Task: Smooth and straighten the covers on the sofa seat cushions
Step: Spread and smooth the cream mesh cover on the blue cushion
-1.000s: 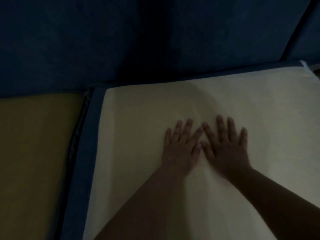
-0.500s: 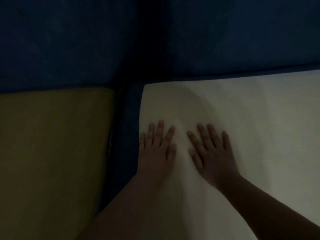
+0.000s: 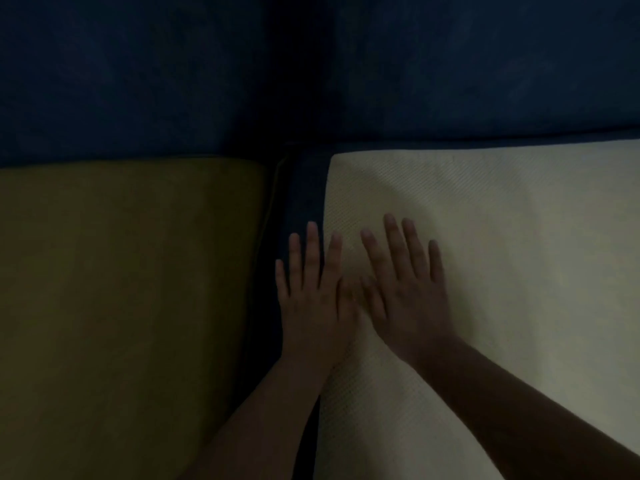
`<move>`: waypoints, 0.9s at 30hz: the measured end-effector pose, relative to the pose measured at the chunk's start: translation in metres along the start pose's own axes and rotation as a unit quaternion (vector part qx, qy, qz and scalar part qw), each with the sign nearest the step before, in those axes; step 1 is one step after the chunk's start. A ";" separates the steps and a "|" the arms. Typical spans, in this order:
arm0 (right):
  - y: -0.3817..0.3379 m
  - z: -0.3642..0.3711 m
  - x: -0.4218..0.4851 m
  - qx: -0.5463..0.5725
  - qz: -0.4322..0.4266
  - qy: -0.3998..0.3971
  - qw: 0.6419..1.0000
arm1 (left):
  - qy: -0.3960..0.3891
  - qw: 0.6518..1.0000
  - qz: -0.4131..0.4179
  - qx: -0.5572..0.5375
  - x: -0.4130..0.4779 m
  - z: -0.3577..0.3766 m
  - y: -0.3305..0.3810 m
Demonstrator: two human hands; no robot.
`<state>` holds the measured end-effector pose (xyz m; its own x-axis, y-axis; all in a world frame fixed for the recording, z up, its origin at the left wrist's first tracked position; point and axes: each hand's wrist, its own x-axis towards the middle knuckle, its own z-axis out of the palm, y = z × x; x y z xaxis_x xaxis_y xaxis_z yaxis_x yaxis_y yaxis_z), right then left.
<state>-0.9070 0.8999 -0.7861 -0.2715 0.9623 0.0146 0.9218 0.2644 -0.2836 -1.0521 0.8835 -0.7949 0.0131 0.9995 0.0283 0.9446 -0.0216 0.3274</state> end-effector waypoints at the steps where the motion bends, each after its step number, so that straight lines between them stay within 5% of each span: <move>1: -0.004 0.010 -0.002 -0.012 0.000 -0.013 1.000 | -0.033 0.999 -0.011 0.014 -0.003 0.003 -0.007; 4: -0.004 0.030 -0.006 -0.051 0.012 -0.047 0.998 | -0.093 0.995 -0.039 0.028 -0.005 0.012 -0.017; 20: -0.013 0.025 -0.012 -0.042 0.035 -0.066 0.996 | -0.093 0.996 -0.015 -0.011 -0.015 0.000 -0.018; 27: -0.045 0.021 -0.061 -0.020 -0.017 -0.059 0.998 | 0.005 0.999 -0.022 -0.037 -0.073 -0.021 -0.021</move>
<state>-0.9379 0.8279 -0.7939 -0.3312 0.9392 -0.0902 0.9212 0.3012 -0.2463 -1.0799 0.8106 -0.7844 -0.0314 0.9993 0.0226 0.9173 0.0199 0.3976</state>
